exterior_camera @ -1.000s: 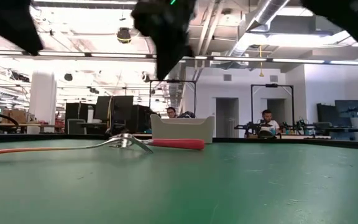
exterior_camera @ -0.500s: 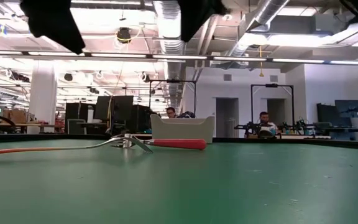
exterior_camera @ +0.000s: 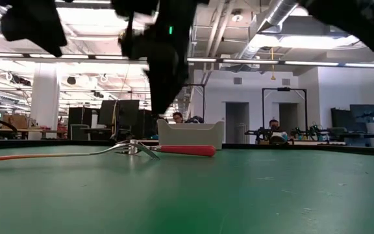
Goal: Sort silverware by color (type)
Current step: Put the pink fork into the transparent bin, then put the orange fork into the white bin
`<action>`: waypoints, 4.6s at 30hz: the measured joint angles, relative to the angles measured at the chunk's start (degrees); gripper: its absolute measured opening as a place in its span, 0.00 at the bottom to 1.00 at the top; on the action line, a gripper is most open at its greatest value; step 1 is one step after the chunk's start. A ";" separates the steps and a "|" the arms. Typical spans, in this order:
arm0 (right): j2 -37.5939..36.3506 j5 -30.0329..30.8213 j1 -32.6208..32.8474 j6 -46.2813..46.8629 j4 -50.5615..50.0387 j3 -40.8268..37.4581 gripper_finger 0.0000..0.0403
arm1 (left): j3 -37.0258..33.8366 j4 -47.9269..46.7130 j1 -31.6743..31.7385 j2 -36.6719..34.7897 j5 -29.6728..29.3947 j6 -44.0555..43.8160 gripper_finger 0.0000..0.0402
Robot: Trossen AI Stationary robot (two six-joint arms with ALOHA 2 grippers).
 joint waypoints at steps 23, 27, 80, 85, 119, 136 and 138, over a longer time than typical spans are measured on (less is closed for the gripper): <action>10.03 -12.60 -8.31 -7.89 6.26 0.48 0.31 | 0.00 -13.86 -15.37 -0.02 -5.70 -34.70 0.34; 9.90 -12.23 -8.18 -2.89 5.56 0.43 0.10 | 0.00 -14.79 -15.37 -0.02 -5.69 -35.12 0.35; -53.88 2.39 42.34 96.12 -10.49 -56.19 0.04 | -1.49 24.85 18.92 0.00 5.79 34.31 0.35; -52.23 1.26 51.59 103.66 -11.22 -56.19 0.06 | -1.49 26.67 21.72 0.00 5.47 36.44 0.35; -53.57 18.81 41.41 103.74 -13.96 -56.19 0.55 | -1.44 27.78 24.31 19.27 27.72 31.95 0.33; -57.49 18.79 27.27 80.63 -8.06 -56.19 0.55 | -1.51 33.41 19.34 27.26 29.39 33.24 0.25; -57.49 18.77 26.71 79.25 -7.25 -56.19 0.55 | -1.36 34.15 19.31 27.98 29.27 33.23 0.25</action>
